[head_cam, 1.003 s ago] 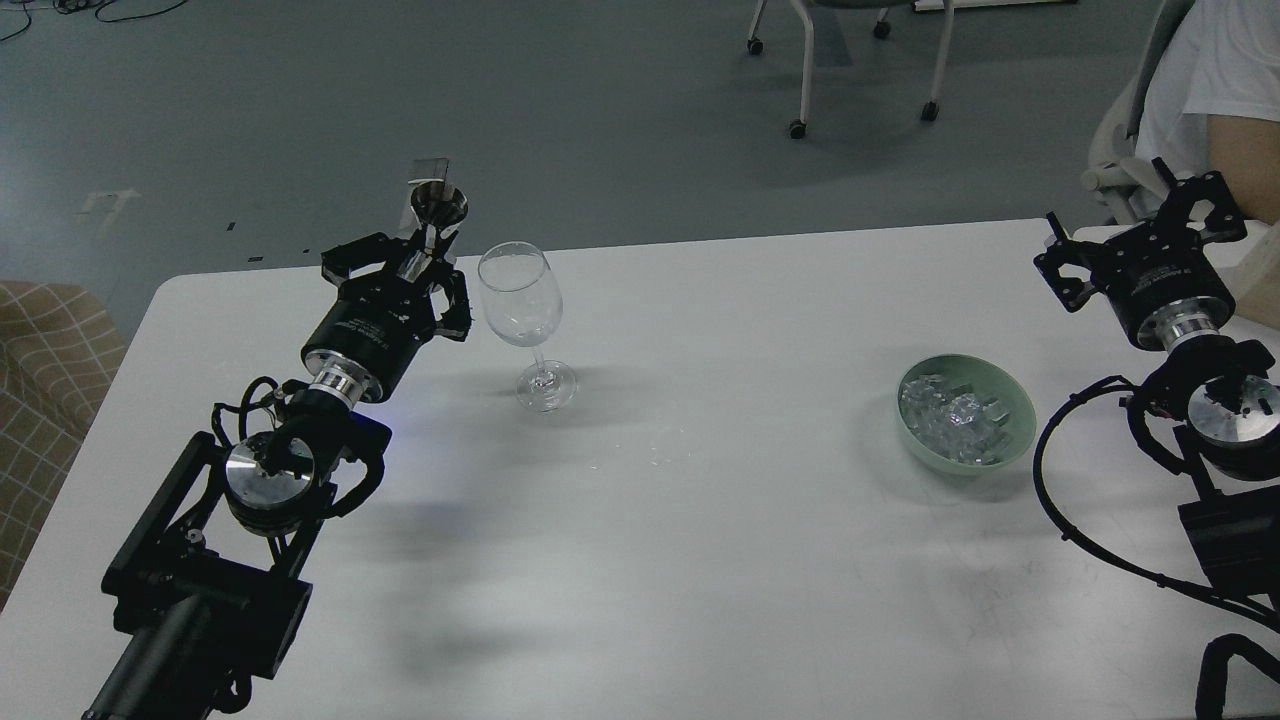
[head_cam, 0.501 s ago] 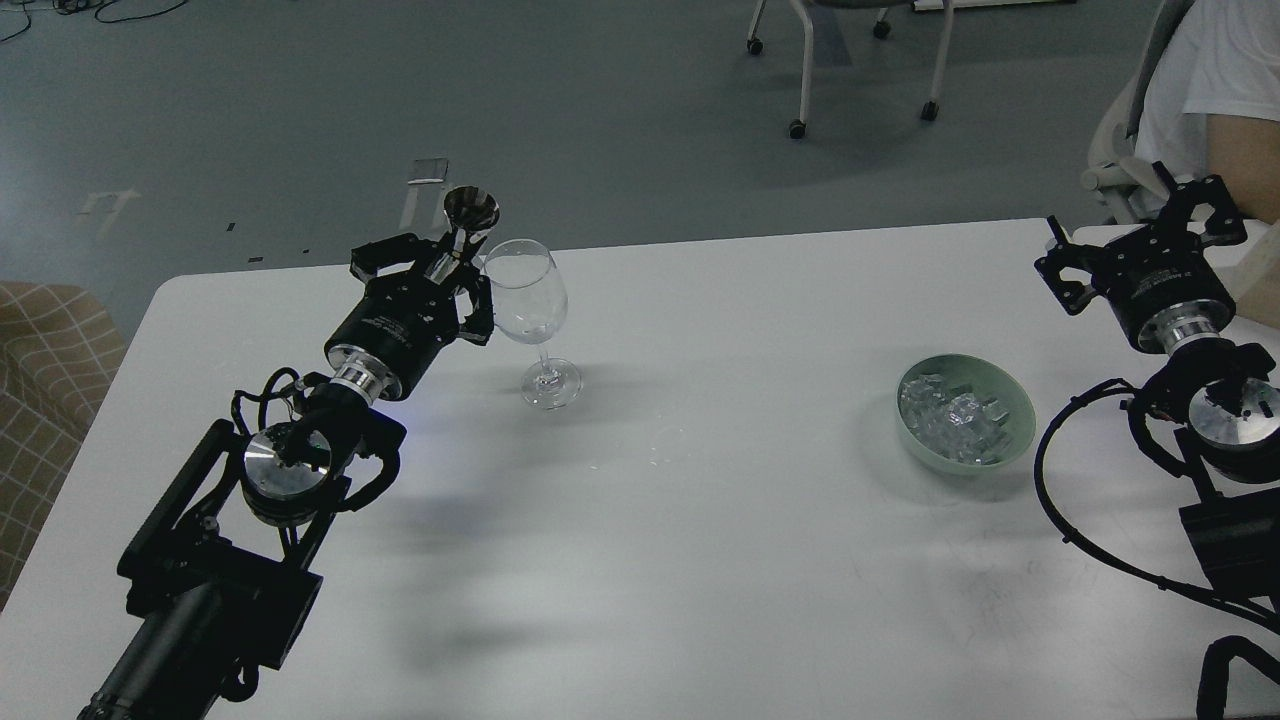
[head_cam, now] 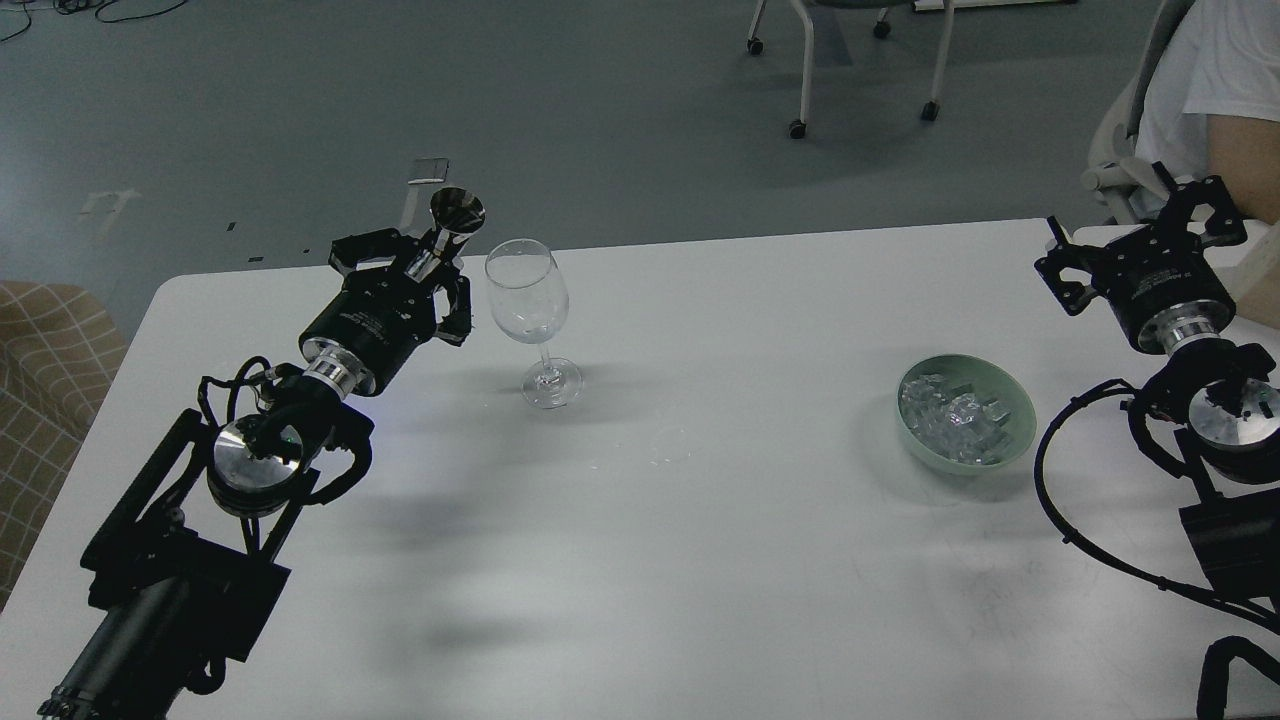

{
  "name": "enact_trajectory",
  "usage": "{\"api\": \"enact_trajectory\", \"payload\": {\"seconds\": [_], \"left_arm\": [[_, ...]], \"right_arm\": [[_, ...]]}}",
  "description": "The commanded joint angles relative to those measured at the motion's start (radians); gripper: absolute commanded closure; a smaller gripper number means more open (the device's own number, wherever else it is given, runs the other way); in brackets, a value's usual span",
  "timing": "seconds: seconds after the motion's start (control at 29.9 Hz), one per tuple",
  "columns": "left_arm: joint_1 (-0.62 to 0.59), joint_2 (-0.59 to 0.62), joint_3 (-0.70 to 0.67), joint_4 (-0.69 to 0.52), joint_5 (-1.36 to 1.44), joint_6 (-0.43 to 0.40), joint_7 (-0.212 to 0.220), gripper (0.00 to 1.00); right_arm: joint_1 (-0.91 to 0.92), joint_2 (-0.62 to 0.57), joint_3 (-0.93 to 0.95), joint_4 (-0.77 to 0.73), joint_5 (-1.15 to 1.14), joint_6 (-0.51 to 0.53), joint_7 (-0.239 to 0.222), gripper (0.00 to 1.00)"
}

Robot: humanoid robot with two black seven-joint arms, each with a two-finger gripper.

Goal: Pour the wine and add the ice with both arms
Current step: 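Tilt the jigger over the wine glass rim with the left gripper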

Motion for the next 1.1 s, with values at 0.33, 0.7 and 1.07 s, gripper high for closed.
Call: {"api": "enact_trajectory", "payload": {"seconds": [0.33, 0.7, 1.07], "left_arm": [[-0.011, 0.025, 0.001, -0.009, 0.080, -0.002, 0.018, 1.00], [-0.023, 0.044, 0.031, -0.018, 0.113, -0.002, 0.019, 1.00], [-0.049, 0.061, 0.074, -0.020, 0.127, 0.001, 0.018, 1.00]], "right_arm": [[-0.005, -0.001, 0.001, 0.000, 0.001, 0.003, 0.000, 0.00], [-0.005, -0.001, 0.002, 0.000, 0.001, 0.003, 0.000, 0.00], [-0.015, -0.006, 0.004, -0.001, 0.001, 0.006, 0.001, 0.00]]}}
